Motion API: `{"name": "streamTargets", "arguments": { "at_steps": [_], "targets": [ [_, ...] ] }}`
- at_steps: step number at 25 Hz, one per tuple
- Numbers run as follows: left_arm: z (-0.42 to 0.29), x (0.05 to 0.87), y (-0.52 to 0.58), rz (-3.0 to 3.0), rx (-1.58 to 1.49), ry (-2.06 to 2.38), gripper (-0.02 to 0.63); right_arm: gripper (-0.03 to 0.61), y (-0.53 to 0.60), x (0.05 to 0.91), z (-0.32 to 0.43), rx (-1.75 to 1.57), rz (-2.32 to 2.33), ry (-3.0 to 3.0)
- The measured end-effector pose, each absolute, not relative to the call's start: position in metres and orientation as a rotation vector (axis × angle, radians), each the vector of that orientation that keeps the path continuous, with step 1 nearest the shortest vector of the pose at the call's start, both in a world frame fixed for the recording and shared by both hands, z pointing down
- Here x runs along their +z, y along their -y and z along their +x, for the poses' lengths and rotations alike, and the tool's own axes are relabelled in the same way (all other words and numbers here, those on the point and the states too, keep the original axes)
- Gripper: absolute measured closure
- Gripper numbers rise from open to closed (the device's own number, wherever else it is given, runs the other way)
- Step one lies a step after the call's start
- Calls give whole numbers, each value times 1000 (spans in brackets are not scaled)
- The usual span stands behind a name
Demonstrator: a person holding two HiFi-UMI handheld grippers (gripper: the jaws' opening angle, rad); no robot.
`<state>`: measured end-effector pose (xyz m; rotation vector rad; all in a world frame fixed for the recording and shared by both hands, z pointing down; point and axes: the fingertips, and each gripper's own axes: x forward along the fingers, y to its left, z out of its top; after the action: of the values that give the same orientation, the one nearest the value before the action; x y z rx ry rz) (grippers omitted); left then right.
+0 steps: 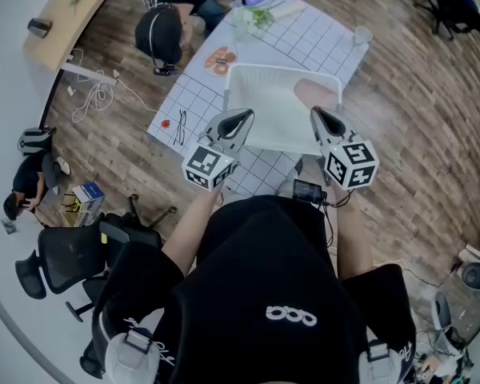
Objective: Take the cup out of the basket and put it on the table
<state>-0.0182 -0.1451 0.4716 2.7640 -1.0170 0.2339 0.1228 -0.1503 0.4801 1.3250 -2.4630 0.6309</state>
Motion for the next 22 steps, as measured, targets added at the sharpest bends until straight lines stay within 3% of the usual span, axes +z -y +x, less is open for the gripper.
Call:
{"name": "streamTargets", "arguments": {
  "at_steps": [22],
  "targets": [
    [-28, 450, 96, 2834, 202, 894, 604, 548, 40, 451, 119, 587, 1469, 2450]
  ]
}}
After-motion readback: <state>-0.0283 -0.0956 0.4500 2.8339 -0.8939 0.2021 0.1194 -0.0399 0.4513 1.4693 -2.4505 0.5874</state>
